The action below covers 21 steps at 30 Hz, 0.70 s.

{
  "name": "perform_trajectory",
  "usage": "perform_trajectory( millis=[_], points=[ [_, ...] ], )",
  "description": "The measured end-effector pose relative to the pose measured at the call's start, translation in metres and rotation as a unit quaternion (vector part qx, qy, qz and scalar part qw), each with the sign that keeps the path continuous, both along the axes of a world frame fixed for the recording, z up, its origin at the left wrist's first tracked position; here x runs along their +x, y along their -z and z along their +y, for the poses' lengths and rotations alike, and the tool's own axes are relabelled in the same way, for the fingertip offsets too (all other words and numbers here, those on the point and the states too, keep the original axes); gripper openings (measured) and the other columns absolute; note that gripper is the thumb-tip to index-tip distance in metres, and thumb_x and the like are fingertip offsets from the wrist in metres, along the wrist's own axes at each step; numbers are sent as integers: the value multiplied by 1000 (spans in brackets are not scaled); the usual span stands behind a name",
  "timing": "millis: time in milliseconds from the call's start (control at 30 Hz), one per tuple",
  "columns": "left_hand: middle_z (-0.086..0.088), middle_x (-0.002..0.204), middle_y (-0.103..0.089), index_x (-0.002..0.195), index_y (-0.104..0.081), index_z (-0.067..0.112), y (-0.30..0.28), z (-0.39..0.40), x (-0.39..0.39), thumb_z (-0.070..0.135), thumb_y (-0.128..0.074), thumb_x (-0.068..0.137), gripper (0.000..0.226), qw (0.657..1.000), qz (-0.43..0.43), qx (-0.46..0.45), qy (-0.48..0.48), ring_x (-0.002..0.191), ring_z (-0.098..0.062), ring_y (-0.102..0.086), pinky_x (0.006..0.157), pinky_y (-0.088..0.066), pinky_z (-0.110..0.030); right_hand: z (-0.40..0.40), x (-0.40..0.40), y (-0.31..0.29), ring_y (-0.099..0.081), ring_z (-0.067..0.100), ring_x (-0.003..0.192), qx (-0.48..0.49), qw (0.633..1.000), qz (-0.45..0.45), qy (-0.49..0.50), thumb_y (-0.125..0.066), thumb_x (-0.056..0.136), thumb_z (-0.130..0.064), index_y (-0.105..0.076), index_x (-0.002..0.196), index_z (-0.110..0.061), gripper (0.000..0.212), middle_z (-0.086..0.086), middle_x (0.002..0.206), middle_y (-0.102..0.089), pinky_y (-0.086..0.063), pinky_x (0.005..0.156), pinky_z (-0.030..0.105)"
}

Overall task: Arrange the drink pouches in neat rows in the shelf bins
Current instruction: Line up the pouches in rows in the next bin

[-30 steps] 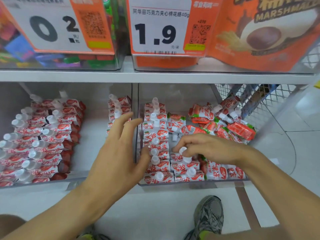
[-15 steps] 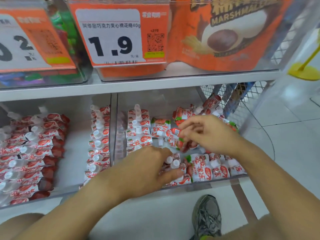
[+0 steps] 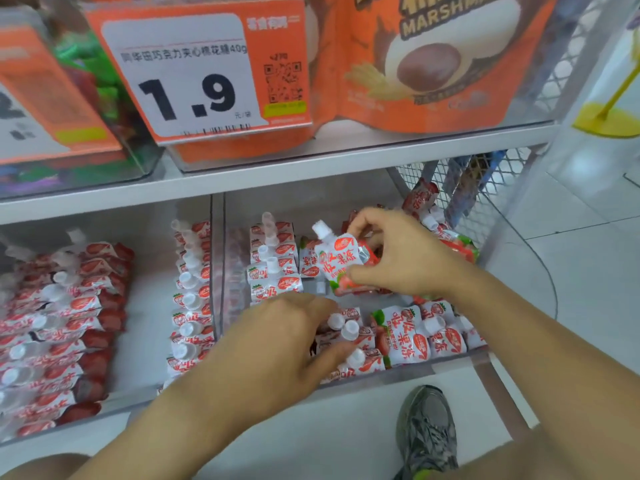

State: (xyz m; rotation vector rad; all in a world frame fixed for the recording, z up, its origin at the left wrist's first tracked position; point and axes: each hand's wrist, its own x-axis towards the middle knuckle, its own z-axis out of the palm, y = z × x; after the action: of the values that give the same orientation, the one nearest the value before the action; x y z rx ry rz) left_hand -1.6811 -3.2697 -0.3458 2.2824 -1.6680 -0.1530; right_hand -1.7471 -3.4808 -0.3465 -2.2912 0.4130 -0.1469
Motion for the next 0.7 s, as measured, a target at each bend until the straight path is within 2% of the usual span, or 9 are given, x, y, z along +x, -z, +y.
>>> perform_trajectory(
  millis=[67, 133, 233, 267, 333, 400, 533, 600, 700],
  points=[
    [10, 97, -66, 110, -63, 29, -6, 6, 6, 58, -49, 86, 41, 997, -52, -46, -18, 91, -14, -61, 79, -53, -34, 2, 0, 9, -66, 7, 94, 16, 998, 49, -28, -89, 67, -28, -57, 91, -30, 40, -12, 101, -66, -56, 82, 35],
    [4, 101, -66, 107, -67, 20, -8, 13, 18, 50, -55, 86, 39, 992, -90, -78, -48, 103, -21, -60, 88, -51, -40, 7, 2, 18, -64, 16, 102, 2, 994, 97, -57, -85, 72, -19, -55, 91, -35, 40, -10, 110, -61, -55, 89, 43],
    [-9, 120, -58, 109, -66, 10, 0, 21, 37, 35, -66, 83, 36, 978, -137, -103, -117, 124, -32, -45, 106, -36, -41, 12, 11, 24, -66, 40, 96, 73, 993, 78, -47, -73, 76, 0, -59, 104, -41, 52, -5, 120, -60, -58, 75, 49],
    [-12, 124, -53, 111, -64, 8, 3, 23, 39, 29, -69, 81, 37, 973, -126, -117, -153, 126, -32, -41, 107, -32, -37, 14, 13, 23, -66, 39, 99, 92, 991, 83, -50, -74, 79, -1, -62, 108, -39, 49, -6, 125, -60, -58, 77, 45],
    [-12, 131, -45, 118, -60, 10, 6, 27, 38, 26, -68, 80, 43, 963, -51, -142, -223, 125, -29, -40, 104, -30, -28, 15, 14, 21, -65, 17, 111, 105, 981, 135, -88, -77, 83, -11, -67, 111, -31, 36, -12, 127, -62, -52, 100, 40],
    [-9, 136, -41, 123, -56, 12, 10, 27, 36, 30, -60, 80, 47, 957, 10, -150, -248, 126, -26, -44, 104, -31, -25, 15, 15, 16, -59, 1, 118, 116, 966, 193, -126, -77, 86, -19, -69, 114, -27, 30, -16, 125, -64, -44, 110, 33],
    [-2, 136, -41, 123, -53, 12, 15, 28, 34, 26, -54, 74, 51, 953, 53, -168, -247, 124, -19, -46, 100, -25, -11, 8, 20, 6, -66, 26, 115, 143, 950, 248, -121, -69, 89, -42, -72, 114, -34, 26, -14, 129, -64, -48, 105, 49],
    [-1, 137, -39, 123, -53, 12, 13, 27, 33, 23, -54, 71, 53, 946, 74, -190, -252, 124, -15, -43, 98, -19, -1, 6, 27, 8, -69, 24, 109, 71, 972, 202, -97, -63, 93, -47, -74, 109, -30, 26, -14, 119, -69, -50, 102, 49],
    [-1, 139, -35, 125, -51, 13, 14, 26, 31, 20, -53, 70, 56, 938, 100, -208, -260, 124, -6, -37, 93, -12, 8, 7, 42, 15, -67, 10, 103, -69, 996, 55, -33, -64, 95, -25, -73, 108, -22, 16, -8, 110, -71, -53, 98, 39]
  ],
)
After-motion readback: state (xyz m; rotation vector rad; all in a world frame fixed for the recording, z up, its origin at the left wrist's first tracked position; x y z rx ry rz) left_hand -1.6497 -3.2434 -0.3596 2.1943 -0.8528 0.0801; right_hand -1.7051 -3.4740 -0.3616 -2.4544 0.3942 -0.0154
